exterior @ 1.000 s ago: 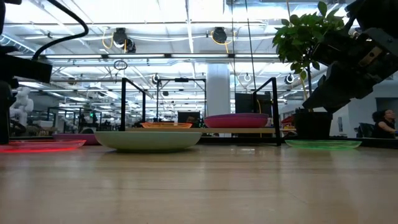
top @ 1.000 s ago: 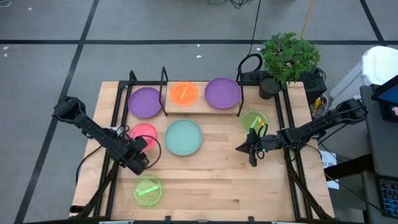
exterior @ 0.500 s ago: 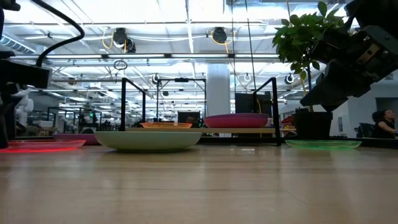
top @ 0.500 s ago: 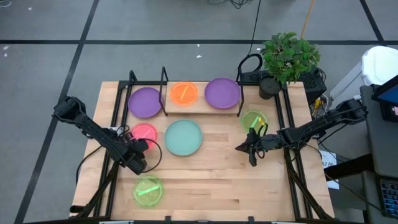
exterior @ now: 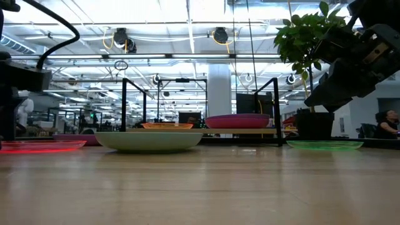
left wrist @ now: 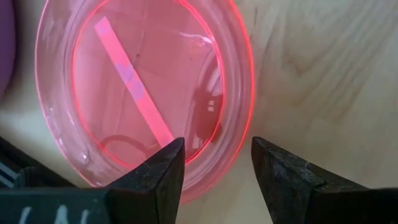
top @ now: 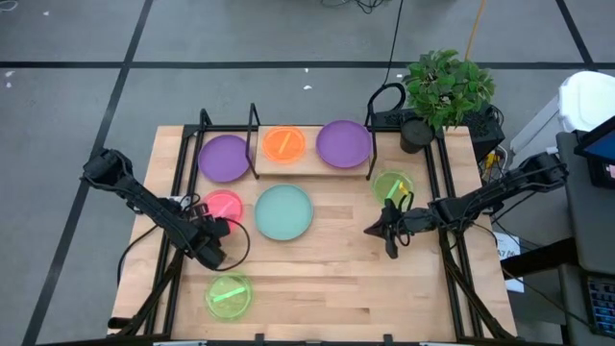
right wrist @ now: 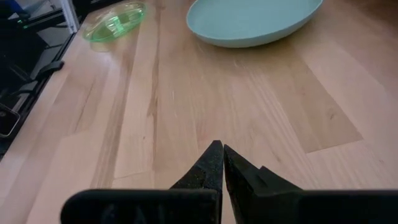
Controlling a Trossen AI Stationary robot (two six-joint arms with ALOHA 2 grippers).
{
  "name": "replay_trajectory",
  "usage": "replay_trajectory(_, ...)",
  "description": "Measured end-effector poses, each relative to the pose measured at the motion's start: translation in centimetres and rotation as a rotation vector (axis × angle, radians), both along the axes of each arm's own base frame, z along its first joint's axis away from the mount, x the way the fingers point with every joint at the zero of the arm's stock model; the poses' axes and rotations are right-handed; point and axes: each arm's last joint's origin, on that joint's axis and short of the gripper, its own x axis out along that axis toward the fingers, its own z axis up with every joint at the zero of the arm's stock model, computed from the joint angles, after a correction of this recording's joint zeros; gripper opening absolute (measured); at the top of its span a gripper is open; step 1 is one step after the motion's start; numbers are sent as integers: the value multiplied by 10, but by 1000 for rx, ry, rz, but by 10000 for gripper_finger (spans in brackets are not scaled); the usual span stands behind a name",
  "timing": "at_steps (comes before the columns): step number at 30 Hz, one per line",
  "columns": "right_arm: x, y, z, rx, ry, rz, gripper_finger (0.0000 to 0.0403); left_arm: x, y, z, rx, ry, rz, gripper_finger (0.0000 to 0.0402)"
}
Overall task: Place and stack plates onto a shelf
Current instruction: Stack the small pink plate on top of the orange plate on the shelf
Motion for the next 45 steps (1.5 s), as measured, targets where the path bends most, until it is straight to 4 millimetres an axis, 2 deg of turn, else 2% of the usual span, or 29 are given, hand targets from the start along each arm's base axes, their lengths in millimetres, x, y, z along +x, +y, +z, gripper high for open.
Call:
replay_trajectory(12,0,0,0,-43,-2,28,0,-1,1,0,14,68,-157,184)
replay_trajectory(20,0,1,0,-51,-3,40,0,-5,3,-10,-9,55,-147,124)
replay_trajectory(27,-1,2,0,-51,-3,45,0,-4,3,-10,-16,52,-152,94)
replay_trajectory(36,-1,2,0,-48,-4,41,0,-3,2,-11,-26,40,-154,11)
replay_trajectory(45,-1,2,0,-49,-4,39,0,0,0,-7,-21,24,-149,5)
